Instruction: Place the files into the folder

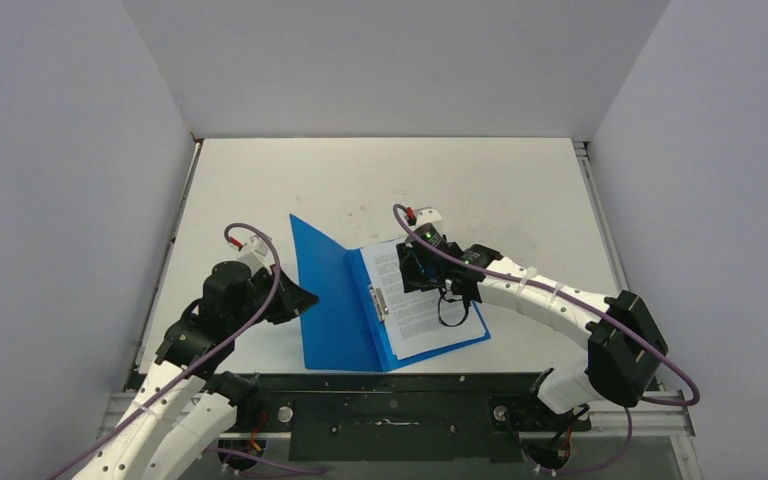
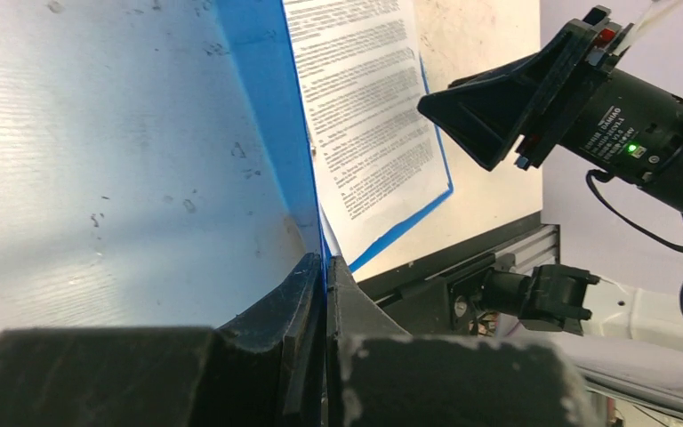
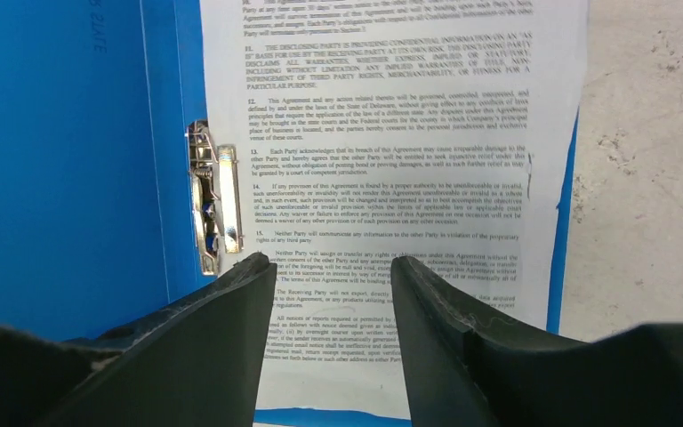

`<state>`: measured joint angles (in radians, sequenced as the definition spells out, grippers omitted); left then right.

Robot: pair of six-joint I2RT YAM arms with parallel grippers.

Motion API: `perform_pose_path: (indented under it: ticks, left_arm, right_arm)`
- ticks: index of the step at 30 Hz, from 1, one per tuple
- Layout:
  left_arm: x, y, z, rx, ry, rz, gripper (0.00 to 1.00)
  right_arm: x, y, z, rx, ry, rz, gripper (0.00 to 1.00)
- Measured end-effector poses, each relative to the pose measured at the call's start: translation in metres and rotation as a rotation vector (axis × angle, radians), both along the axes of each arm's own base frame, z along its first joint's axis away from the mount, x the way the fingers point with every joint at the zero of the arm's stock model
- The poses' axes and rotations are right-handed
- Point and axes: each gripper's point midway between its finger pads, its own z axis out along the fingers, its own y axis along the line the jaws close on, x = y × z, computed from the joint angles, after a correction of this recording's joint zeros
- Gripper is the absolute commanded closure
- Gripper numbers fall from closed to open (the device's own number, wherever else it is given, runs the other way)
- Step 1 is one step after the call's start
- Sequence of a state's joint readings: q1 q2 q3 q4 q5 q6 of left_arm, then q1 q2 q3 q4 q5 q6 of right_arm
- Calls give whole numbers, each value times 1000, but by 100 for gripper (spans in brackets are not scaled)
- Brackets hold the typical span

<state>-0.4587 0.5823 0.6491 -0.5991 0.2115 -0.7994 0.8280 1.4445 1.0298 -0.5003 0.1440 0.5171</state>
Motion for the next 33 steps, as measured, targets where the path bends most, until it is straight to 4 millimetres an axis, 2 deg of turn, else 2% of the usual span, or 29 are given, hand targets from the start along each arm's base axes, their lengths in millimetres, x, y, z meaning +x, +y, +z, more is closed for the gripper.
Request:
perform_pose_path:
  ticks: [5,10,16,21,25,33]
  left_arm:
    - [4,7,5,46,-3,8,100]
    - [8,14,19,105,-18,2,100]
    - [11,24,35,178,-51,3,100]
    - [14,25,44,225,-48,-29,100]
    - [14,27,41,257,-36,-47,100]
    - [10,31,35,308,-6,-77,100]
  right_arm:
    - [4,-6,0,-29,-18,-14,32]
    - [8,-17,-2,-67,-32,-36,18]
    - [3,-40,-22,-114,-3,-64,10]
    - [-1,-55,-44,-118,42,-96,6]
    - [-5,-63,-61,-73,89,-125,4]
    - [-11,-63,-82,66,167,-161,4]
